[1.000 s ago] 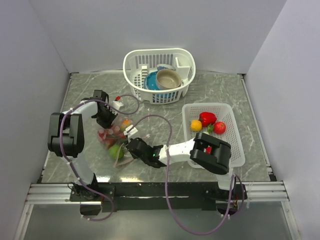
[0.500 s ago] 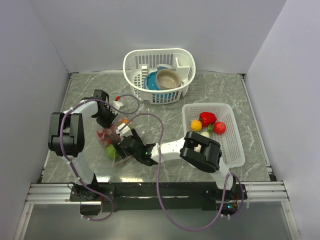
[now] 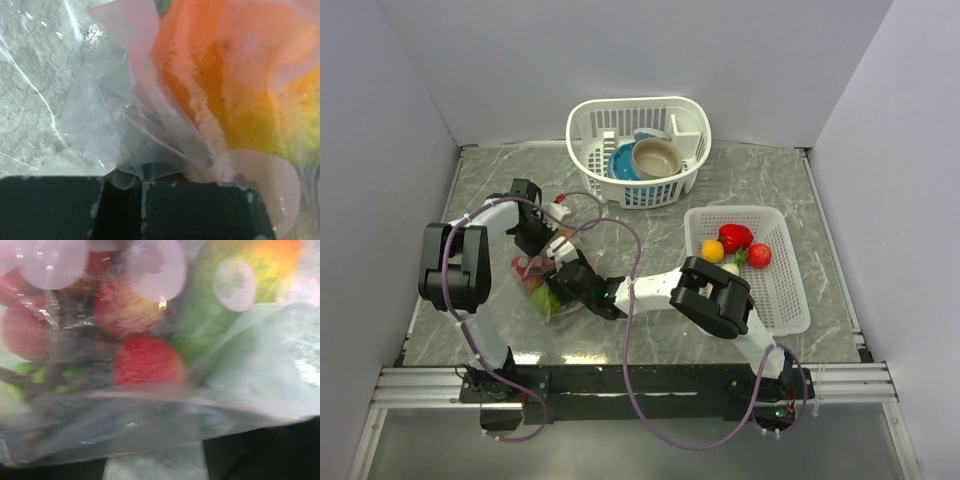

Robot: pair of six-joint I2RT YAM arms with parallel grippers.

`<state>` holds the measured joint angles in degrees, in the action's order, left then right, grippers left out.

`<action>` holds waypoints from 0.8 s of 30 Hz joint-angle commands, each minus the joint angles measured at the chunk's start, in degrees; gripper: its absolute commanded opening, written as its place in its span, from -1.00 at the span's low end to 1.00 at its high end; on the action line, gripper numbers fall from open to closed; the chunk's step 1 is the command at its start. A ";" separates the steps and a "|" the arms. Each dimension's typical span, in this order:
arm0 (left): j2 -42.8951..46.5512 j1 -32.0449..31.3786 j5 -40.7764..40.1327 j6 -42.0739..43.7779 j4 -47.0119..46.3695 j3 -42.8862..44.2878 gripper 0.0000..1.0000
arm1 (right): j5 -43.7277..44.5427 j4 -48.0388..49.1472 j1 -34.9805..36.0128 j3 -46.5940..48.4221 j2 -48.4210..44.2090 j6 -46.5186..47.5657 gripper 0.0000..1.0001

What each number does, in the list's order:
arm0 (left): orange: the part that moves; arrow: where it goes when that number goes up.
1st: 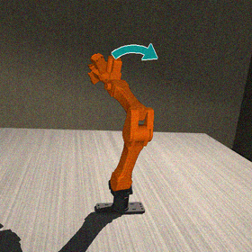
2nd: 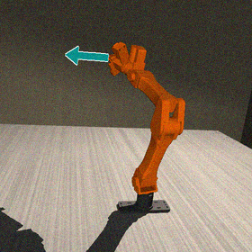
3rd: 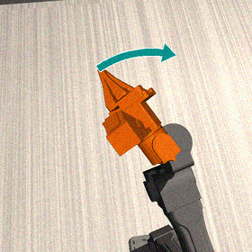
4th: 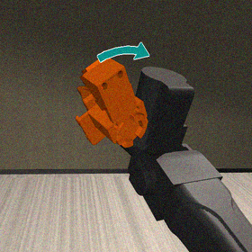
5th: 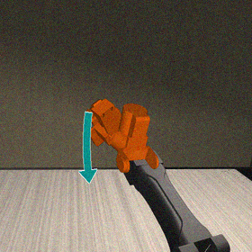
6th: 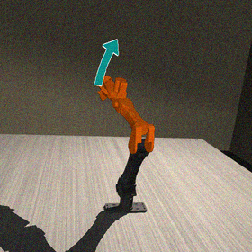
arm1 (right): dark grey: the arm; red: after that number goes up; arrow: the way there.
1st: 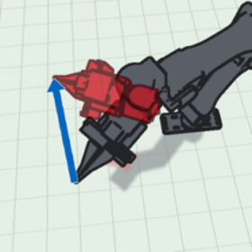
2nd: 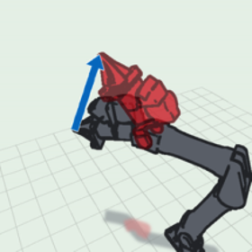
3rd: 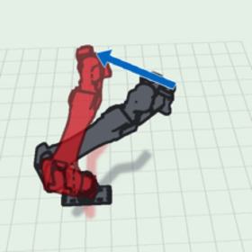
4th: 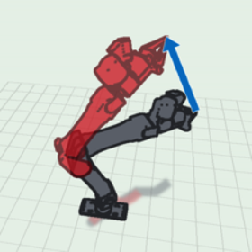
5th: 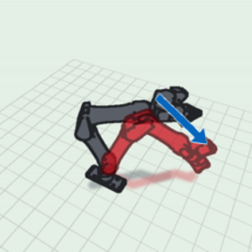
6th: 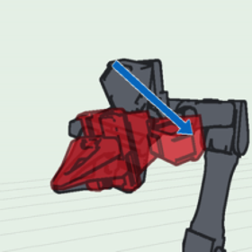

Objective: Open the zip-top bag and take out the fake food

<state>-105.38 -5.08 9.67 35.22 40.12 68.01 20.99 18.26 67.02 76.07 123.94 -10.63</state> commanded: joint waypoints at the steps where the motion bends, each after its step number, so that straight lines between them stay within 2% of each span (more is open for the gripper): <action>1: -5.27 -2.12 3.34 0.20 5.32 -3.93 -0.98 | -1.57 4.32 -1.02 1.54 0.34 -1.05 -0.03; 3: -5.45 -2.04 2.90 0.20 4.80 -3.94 -0.98 | -1.48 4.76 -1.11 0.57 -0.98 -1.23 -0.29; 4: -5.53 -2.04 2.72 0.02 4.62 -3.94 -0.98 | -1.31 4.77 -1.02 -0.65 -1.68 -1.41 -0.51; 7: -5.97 -1.95 2.02 -0.94 3.65 -2.89 -0.98 | -0.17 4.94 -1.02 -3.63 -4.58 -1.58 -0.78; 16: -7.29 0.25 -0.09 -3.32 2.07 0.99 -0.98 | 3.35 5.29 0.65 -16.55 -17.23 -4.21 -0.86; 20: -6.77 0.86 -0.27 -3.23 1.90 0.64 -0.98 | 4.75 4.85 1.88 -19.82 -21.62 -5.27 -0.99; 24: -6.06 1.39 -0.62 -3.40 1.63 0.46 -0.98 | 5.38 1.97 3.20 -22.10 -24.53 -6.59 -1.00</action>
<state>-107.81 -4.62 8.71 32.12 42.68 71.37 23.51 20.93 68.66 55.86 103.90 -15.05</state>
